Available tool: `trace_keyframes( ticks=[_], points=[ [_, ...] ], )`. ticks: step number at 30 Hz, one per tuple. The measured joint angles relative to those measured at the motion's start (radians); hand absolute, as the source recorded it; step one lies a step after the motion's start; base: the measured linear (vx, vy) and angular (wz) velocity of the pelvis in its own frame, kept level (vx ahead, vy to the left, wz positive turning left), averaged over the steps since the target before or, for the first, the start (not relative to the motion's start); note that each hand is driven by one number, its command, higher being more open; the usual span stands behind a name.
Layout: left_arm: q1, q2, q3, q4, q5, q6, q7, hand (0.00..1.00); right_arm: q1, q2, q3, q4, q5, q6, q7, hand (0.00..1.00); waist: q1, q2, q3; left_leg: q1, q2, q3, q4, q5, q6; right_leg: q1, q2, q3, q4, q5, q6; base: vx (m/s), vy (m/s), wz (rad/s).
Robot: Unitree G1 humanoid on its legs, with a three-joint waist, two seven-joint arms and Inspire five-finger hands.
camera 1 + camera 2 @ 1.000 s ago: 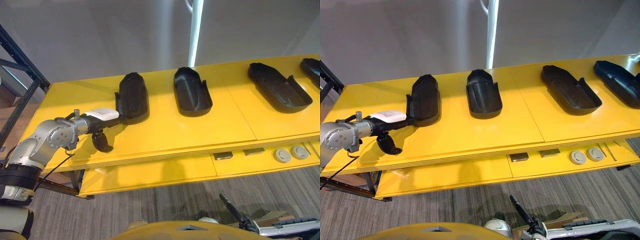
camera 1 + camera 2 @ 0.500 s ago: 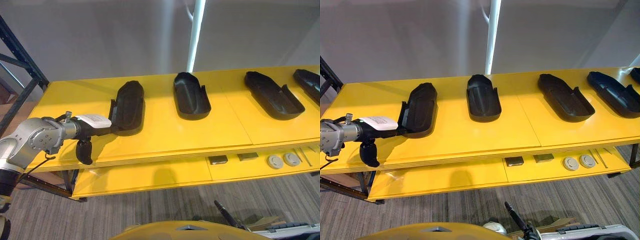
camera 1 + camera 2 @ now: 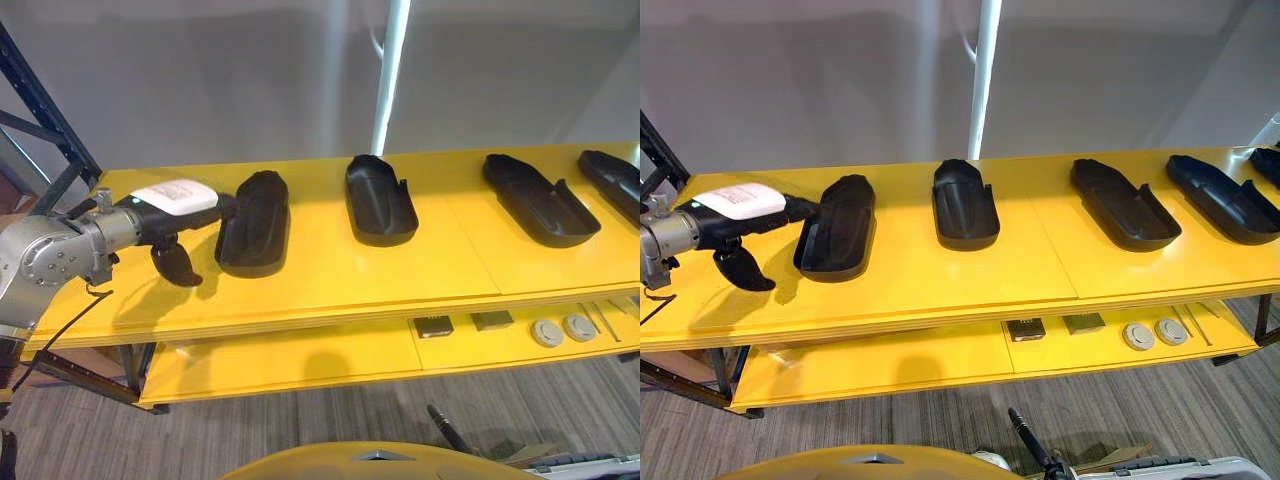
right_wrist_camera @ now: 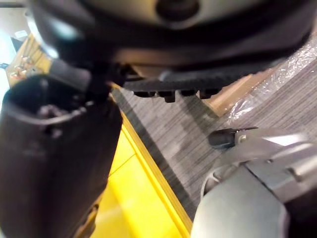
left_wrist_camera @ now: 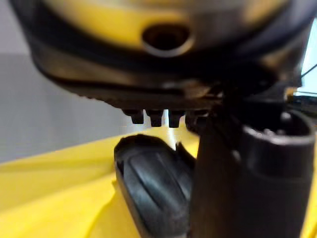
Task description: Walk over and take three plastic housings, then place them on the shelf
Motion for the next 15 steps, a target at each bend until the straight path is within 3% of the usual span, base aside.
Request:
trace_keyframes(
  ticks=[3,6,11,15],
  points=[
    [-0.001,0.0,0.013,-0.054,-0.117,0.079,0.081,1.0,0.01,0.013,0.001,0.0,-0.007,0.0,-0.003,1.0,0.0,0.0,0.0,0.0,0.0,0.0,-0.005,0.004,0.0,-0.002,0.001,0.0,0.0,0.0,0.0,0.0,0.0,0.0],
    [-0.025,-0.015,0.045,-0.139,-0.316,0.199,0.171,1.0,0.022,0.019,0.001,-0.003,-0.009,0.0,-0.018,1.0,0.0,0.0,-0.002,0.001,-0.002,0.0,-0.013,0.009,-0.001,-0.005,0.0,0.006,0.0,0.0,0.0,0.0,0.0,0.0],
    [-0.092,-0.133,0.076,-0.166,-0.447,0.374,0.347,1.0,0.029,0.009,0.001,-0.024,-0.046,0.001,-0.037,1.0,-0.005,0.005,0.0,-0.001,-0.001,0.005,-0.004,0.006,-0.004,-0.006,-0.006,0.011,0.0,0.001,-0.001,0.0,0.011,-0.03],
    [-0.075,-0.237,0.097,-0.166,-0.499,0.462,0.445,1.0,0.047,0.004,0.009,-0.054,-0.048,0.005,-0.045,1.0,0.0,0.009,0.006,-0.005,0.002,0.006,0.008,0.0,-0.005,-0.005,-0.006,0.014,0.0,0.001,-0.001,0.0,0.001,-0.01]
  ],
)
